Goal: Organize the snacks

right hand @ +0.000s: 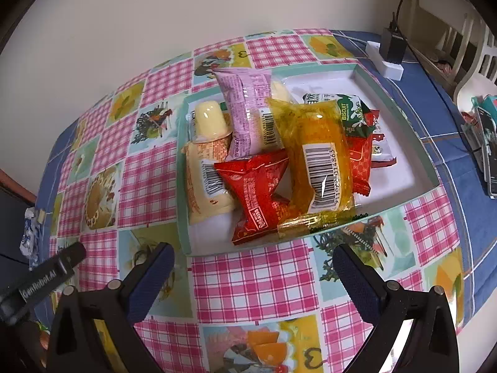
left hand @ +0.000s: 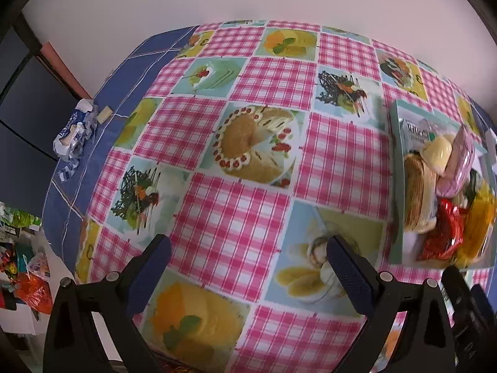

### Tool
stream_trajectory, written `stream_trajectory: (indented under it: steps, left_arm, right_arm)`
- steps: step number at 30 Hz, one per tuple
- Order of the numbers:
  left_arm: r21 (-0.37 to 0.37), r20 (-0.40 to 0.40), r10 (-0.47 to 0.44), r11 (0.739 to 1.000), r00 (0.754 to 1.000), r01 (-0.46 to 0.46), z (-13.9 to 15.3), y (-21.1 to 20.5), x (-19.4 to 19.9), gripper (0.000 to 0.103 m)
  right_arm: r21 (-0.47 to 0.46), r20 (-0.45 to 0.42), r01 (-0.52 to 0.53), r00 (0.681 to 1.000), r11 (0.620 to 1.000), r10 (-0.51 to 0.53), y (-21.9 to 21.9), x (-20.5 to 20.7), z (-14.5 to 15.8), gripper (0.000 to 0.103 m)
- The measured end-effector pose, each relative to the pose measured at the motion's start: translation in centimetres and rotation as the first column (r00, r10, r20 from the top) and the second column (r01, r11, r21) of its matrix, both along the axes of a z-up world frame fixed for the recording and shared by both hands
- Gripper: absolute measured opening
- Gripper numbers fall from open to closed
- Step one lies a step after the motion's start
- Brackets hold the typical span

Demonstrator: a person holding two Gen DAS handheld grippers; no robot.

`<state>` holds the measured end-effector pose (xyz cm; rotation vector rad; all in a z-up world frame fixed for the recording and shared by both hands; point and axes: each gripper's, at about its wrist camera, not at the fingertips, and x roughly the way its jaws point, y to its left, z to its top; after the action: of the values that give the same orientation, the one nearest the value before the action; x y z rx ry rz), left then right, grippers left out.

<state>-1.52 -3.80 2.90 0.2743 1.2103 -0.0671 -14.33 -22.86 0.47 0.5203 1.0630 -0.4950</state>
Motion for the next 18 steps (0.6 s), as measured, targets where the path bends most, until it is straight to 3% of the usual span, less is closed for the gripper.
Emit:
stream_trajectory:
  steps: [18]
  left_arm:
    - [-0.081, 0.019, -0.002, 0.997, 1.0, 0.004, 0.8, 1.5, -1.0, 0.1]
  right_arm:
    - [-0.02, 0.006, 0.013, 1.0, 1.0, -0.012, 0.0, -0.4, 0.6, 0.103]
